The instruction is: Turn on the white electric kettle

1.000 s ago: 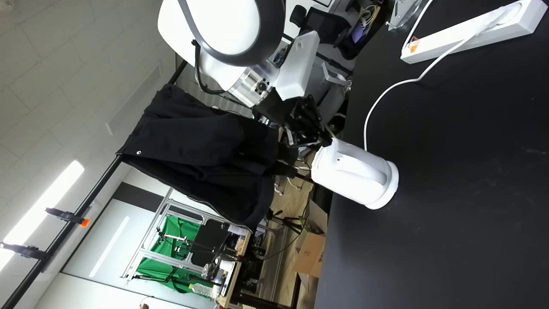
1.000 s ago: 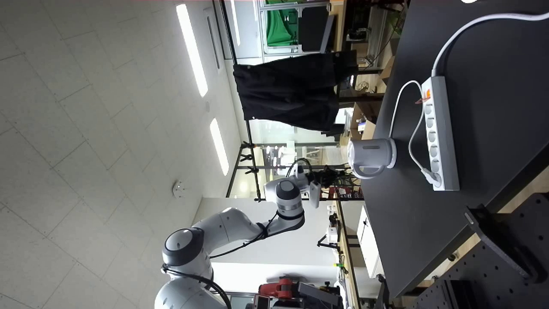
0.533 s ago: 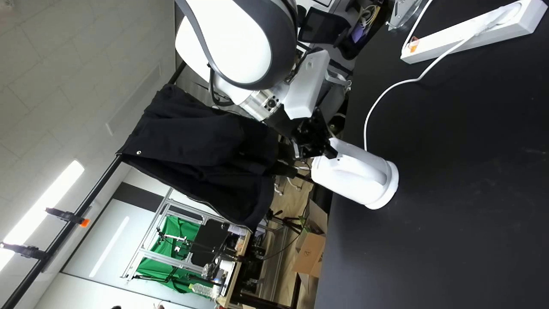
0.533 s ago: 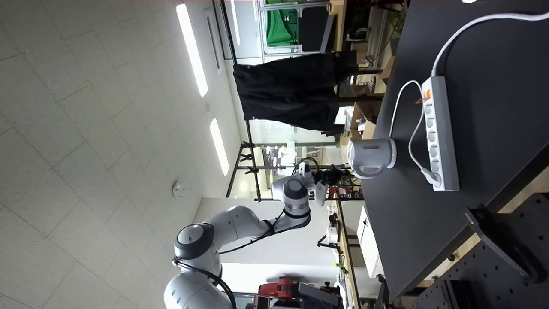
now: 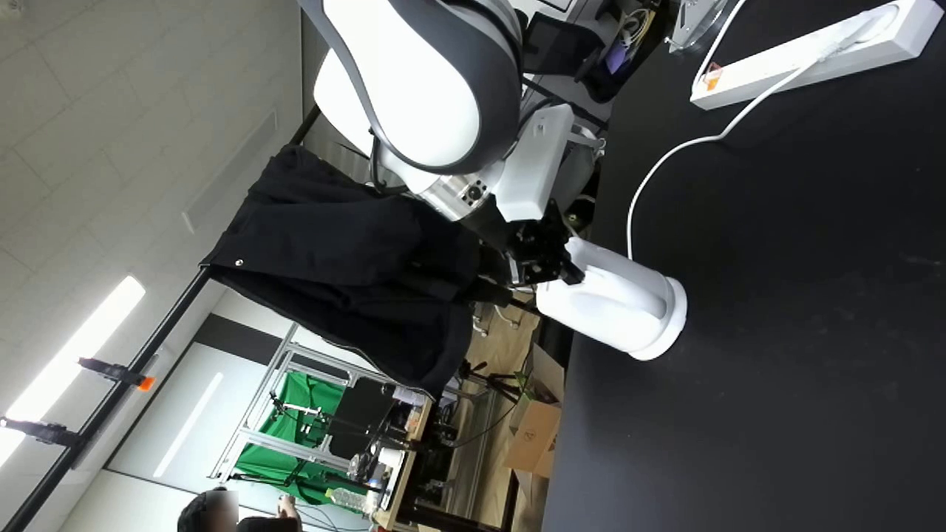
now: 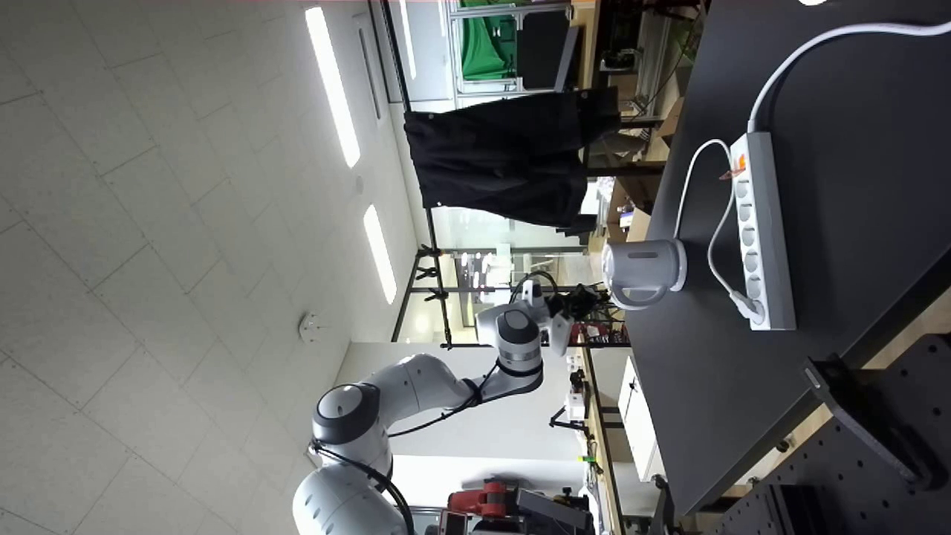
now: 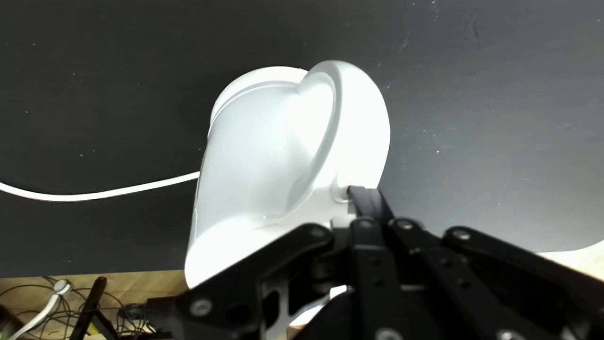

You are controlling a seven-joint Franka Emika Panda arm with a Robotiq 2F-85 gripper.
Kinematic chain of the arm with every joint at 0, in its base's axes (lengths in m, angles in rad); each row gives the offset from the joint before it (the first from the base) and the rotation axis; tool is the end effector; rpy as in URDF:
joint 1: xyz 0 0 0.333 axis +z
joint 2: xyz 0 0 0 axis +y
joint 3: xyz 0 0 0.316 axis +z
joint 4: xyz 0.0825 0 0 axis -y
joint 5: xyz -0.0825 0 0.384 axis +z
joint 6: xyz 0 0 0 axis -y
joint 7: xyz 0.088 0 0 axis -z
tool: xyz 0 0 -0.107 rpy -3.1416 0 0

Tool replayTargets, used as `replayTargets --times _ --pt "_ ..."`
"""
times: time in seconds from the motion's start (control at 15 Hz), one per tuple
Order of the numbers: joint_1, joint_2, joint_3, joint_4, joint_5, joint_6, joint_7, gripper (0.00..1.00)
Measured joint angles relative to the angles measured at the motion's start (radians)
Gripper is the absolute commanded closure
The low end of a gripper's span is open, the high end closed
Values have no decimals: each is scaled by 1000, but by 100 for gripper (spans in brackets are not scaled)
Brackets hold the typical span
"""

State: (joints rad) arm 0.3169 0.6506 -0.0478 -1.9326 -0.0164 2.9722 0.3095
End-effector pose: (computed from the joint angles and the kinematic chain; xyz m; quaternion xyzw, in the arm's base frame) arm 0.6282 0.1766 0.1873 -0.9810 0.0046 -0.1901 0.0397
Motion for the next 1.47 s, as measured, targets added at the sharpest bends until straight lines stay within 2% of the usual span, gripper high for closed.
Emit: replayTargets --times 1.0,1.33,1.4,1.47 --pt "-12 25 7 36 56 -7 -3 100" --pt "-2 16 -32 66 56 -1 -2 100" --pt "0 8 -41 71 56 -1 -2 75" --pt "0 -3 -46 73 56 0 -2 72"
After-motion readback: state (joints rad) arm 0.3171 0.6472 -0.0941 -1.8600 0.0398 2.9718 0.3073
